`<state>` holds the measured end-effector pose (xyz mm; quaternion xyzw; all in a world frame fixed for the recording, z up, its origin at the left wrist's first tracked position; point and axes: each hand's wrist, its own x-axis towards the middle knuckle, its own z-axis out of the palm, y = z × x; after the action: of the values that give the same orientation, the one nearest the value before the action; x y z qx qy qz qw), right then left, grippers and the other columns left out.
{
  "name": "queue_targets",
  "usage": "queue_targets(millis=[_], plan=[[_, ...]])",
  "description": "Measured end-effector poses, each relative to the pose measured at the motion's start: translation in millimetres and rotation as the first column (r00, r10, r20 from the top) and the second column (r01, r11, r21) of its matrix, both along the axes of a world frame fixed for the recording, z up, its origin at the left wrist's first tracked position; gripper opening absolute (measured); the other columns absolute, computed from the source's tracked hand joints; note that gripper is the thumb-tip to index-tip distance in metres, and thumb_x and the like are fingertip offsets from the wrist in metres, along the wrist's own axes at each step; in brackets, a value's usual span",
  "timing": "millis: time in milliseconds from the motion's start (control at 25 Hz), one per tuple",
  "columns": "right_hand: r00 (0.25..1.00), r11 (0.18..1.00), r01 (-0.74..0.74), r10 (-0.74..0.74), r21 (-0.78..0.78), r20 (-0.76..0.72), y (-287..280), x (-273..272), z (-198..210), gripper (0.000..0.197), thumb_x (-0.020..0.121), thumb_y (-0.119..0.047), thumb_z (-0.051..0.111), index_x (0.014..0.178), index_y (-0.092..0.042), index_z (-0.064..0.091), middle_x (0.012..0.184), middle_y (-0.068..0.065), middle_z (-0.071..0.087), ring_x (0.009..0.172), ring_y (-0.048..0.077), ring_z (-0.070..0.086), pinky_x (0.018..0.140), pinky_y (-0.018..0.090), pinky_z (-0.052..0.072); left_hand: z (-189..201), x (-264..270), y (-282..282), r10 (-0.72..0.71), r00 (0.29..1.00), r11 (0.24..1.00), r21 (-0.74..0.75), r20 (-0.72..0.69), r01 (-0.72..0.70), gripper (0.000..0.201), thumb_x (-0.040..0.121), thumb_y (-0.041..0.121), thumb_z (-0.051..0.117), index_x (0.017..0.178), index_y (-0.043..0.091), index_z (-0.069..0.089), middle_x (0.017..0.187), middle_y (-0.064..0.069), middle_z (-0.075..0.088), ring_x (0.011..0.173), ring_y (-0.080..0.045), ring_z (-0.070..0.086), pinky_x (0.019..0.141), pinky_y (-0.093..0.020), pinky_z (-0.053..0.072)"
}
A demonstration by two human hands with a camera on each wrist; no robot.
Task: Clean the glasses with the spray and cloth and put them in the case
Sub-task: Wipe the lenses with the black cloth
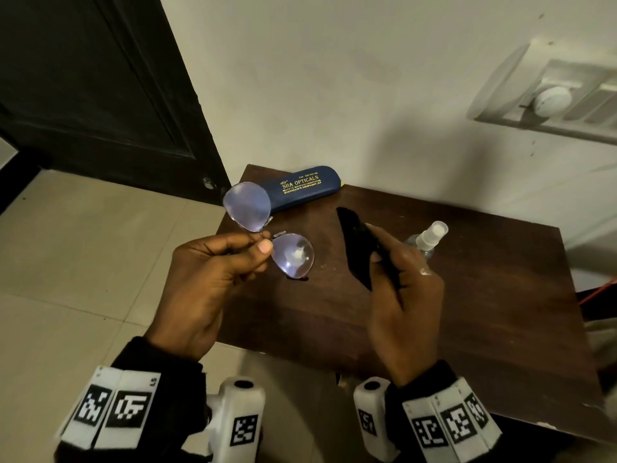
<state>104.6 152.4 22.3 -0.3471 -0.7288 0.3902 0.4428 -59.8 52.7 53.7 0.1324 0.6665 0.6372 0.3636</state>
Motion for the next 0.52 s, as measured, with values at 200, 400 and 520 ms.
queue_targets(millis=[200, 400, 520], plan=[[0.931, 0.95, -0.169, 0.067, 0.262, 0.358, -18.9, -7.8, -3.6, 0.057, 0.075, -0.011, 0.035, 0.126, -0.014, 0.06, 0.125, -0.003, 0.063, 0.104, 0.015, 0.045, 0.08, 0.028, 0.048, 4.8, 11.2, 4.9, -0.023, 0.999, 1.0, 0.018, 0.041, 0.023, 0.009, 0.065, 0.012, 0.071, 0.067, 0.017, 0.078, 0.07, -0.008, 0.07, 0.07, -0.023, 0.06, 0.071, -0.028, 0.052], [0.878, 0.872, -0.32, 0.127, 0.369, 0.462, -25.4, -7.5, -3.6, 0.054, 0.076, -0.01, 0.039, 0.124, -0.016, 0.063, 0.136, -0.004, 0.056, 0.118, 0.024, 0.044, 0.092, 0.036, 0.042, 1.2, 13.5, 7.2, -0.001, 1.0, 1.0, 0.027, 0.016, 0.001, 0.02, 0.077, -0.001, 0.067, 0.071, 0.015, 0.078, 0.076, -0.006, 0.074, 0.073, -0.018, 0.067, 0.074, -0.03, 0.053], [0.874, 0.897, -0.252, 0.051, 0.362, 0.483, -19.5, -7.1, -3.6, 0.054, 0.075, -0.013, 0.037, 0.121, -0.017, 0.065, 0.133, -0.004, 0.059, 0.12, 0.025, 0.043, 0.094, 0.039, 0.039, 0.2, 11.9, 7.0, -0.012, 0.999, 1.0, -0.006, -0.046, 0.011, 0.019, 0.079, 0.0, 0.067, 0.073, 0.015, 0.078, 0.075, -0.009, 0.074, 0.073, -0.02, 0.068, 0.079, -0.035, 0.053]])
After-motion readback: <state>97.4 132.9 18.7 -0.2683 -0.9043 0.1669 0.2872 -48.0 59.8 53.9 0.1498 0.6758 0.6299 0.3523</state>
